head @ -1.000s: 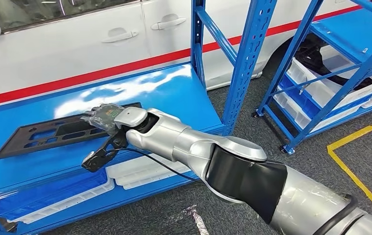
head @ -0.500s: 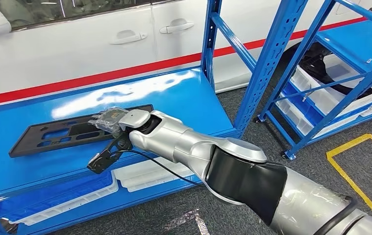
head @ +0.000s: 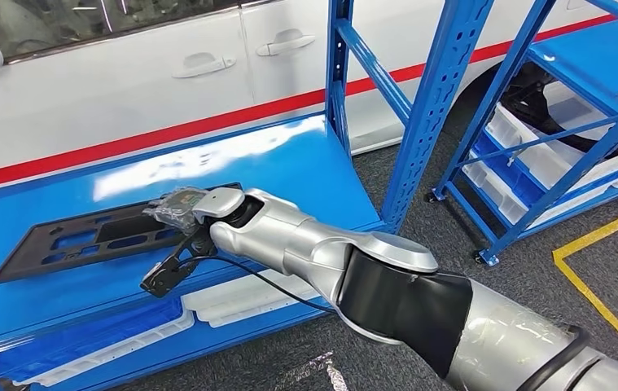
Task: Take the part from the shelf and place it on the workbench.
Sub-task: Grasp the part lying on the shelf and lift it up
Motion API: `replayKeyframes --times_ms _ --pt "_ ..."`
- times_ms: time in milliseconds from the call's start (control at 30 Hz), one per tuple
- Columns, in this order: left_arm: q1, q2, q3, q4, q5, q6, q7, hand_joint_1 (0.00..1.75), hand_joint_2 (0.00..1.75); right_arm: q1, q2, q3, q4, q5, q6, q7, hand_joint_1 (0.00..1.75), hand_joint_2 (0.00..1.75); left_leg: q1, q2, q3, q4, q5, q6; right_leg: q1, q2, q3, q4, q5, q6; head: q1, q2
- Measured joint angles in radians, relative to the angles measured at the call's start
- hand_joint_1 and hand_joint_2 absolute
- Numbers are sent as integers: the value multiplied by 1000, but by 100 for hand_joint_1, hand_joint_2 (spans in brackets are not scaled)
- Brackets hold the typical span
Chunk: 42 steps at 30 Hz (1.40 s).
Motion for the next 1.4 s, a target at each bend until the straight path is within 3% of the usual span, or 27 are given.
replayKeyframes --times_ms 67,133,200,300,333,400,467,500,533,567,633,667,800,867,933,1000,1033,1067,1133,1167,1300,1333,1400 --pt "1 0 0 0 0 0 1 0 0 0 2 0 2 -2 1 0 0 175 1 1 47 -123 79 3 0 1 11 1 -9 3 0 0" --pt "-1 0 0 0 1 0 0 0 0 -1 5 1 2 -3 1 -1 0 175 -4 1 102 -236 118 13 3 2 19 0 -17 11 -1 0" --pt "-3 0 0 0 1 0 0 0 0 -2 7 1 4 -4 1 -1 0 175 -11 -1 119 -263 113 25 5 2 22 -3 -20 21 -2 0" --pt "-2 0 0 0 1 1 0 0 0 -3 10 2 5 -6 1 -2 0 175 -6 -1 133 -277 113 43 5 0 23 6 -32 38 -1 0" --pt "-2 0 0 0 2 1 0 0 0 -5 10 3 5 -7 1 -2 0 175 -3 0 141 -283 113 49 5 -1 10 34 -45 42 0 0" --pt "-4 0 0 0 2 1 0 0 0 -8 10 4 6 -10 2 -2 0 175 -3 1 148 -285 108 58 4 -4 -50 139 -86 47 2 0" --pt "-5 0 -1 0 2 1 0 0 0 -6 10 7 8 -12 2 -2 0 175 -4 0 150 -282 101 63 3 -4 -119 240 -108 48 2 0" --pt "-4 0 -2 0 3 1 0 0 0 -4 10 10 10 -13 2 -2 0 175 -4 0 151 -278 97 63 3 -5 -135 250 -95 48 2 0" --pt "-3 0 -2 0 3 1 0 0 0 -3 9 12 12 -13 2 -2 0 175 -3 -1 153 -273 92 62 2 -5 -130 221 -65 46 2 0" --pt "-2 0 -3 0 4 1 0 0 0 -2 9 14 14 -14 2 -2 0 175 -3 -2 155 -268 85 59 1 -6 -109 163 -26 44 2 0" --pt "-2 -1 -3 0 4 1 0 0 0 -4 10 16 15 -14 3 0 0 175 -6 -3 155 -255 72 49 2 -6 -61 55 20 37 2 0" --pt "-3 -1 -3 0 4 1 0 0 0 -4 10 16 15 -14 5 0 0 175 -8 -4 155 -250 67 44 3 -5 -48 29 25 34 1 0" --pt "-2 -2 -3 0 8 1 1 0 0 -4 12 18 18 -16 18 6 0 175 -7 -2 153 -241 52 26 2 0 -40 17 20 14 0 0" --pt "-4 -3 -3 0 16 1 1 0 0 -4 14 19 18 -16 35 10 0 175 -5 0 119 -168 13 15 -2 -1 -35 13 19 6 -1 0" --pt "-5 -3 -3 0 25 1 1 0 0 -3 15 22 20 -16 51 14 0 175 -4 0 47 -35 -41 6 -1 -1 -33 13 16 1 -1 0" --pt "-1 -3 -3 0 28 1 2 0 0 0 15 25 23 -16 60 16 0 175 -3 0 -2 37 -47 5 2 0 -31 14 13 -2 -1 0" --pt "0 -3 -3 0 29 1 2 0 0 1 15 26 24 -16 65 16 0 175 -3 0 1 17 -20 7 3 1 -29 15 11 -2 -1 0" --pt "1 -4 -3 0 30 2 2 0 0 1 15 27 25 -16 74 17 0 175 -4 0 23 -41 20 11 3 1 -26 16 9 -2 -1 0" --pt "-1 -3 -3 0 35 3 -1 0 0 0 16 35 27 -16 110 20 0 175 -9 0 90 -186 85 24 6 2 -18 15 5 2 -1 0" --pt "-2 -2 -3 0 38 4 -4 0 0 0 16 39 28 -16 130 23 0 175 -12 0 113 -233 99 29 7 2 -16 14 3 5 -1 0" --pt "-3 -2 -2 0 48 11 -12 0 0 1 16 48 32 -18 163 38 0 175 -14 0 136 -270 101 46 10 1 -13 12 -2 25 0 0" --pt "-2 -2 -2 0 49 12 -14 0 0 0 16 48 33 -19 163 41 0 175 -11 0 140 -276 104 51 10 0 -19 28 -13 30 1 0" --pt "-2 -2 -2 0 50 12 -16 0 0 -1 16 50 36 -21 163 46 0 175 -7 2 146 -283 107 57 9 -2 -63 122 -64 39 2 0"
